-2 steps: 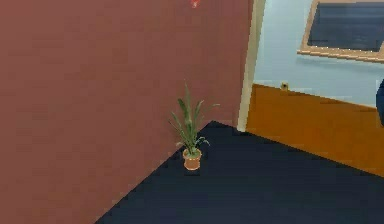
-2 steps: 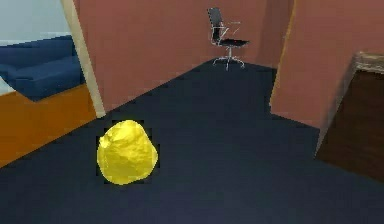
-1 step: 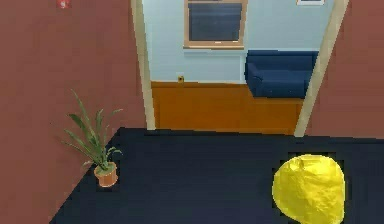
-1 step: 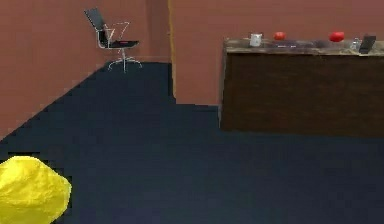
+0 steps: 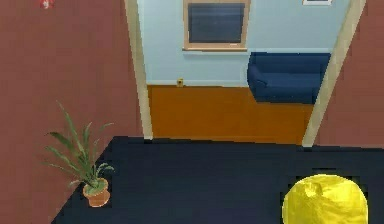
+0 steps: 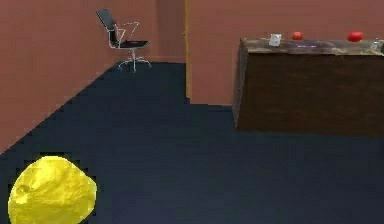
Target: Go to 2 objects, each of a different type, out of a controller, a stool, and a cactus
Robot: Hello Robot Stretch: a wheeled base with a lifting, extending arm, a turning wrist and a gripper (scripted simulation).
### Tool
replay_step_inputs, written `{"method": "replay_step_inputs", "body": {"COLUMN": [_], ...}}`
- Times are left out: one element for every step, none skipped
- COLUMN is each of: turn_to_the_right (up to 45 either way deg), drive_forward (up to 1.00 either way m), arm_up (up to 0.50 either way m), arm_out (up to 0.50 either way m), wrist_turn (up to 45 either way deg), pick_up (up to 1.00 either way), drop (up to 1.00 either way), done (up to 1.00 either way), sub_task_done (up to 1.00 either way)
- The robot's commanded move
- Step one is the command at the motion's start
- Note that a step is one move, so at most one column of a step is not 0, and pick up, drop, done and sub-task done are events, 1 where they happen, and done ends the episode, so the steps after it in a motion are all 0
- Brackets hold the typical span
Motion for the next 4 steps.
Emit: {"method": "replay_step_inputs", "body": {"turn_to_the_right": [12.0,0.0,0.0,30.0], "drive_forward": [0.00,0.90,0.45,0.00], "arm_up": [0.00,0.00,0.00,0.00], "arm_out": [0.00,0.00,0.00,0.00], "wrist_turn": [0.0,0.0,0.0,0.0], "pick_up": [0.00,0.00,0.00,0.00], "drop": [0.00,0.00,0.00,0.00], "done": [0.00,0.00,0.00,0.00], "sub_task_done": [0.00,0.00,0.00,0.00]}}
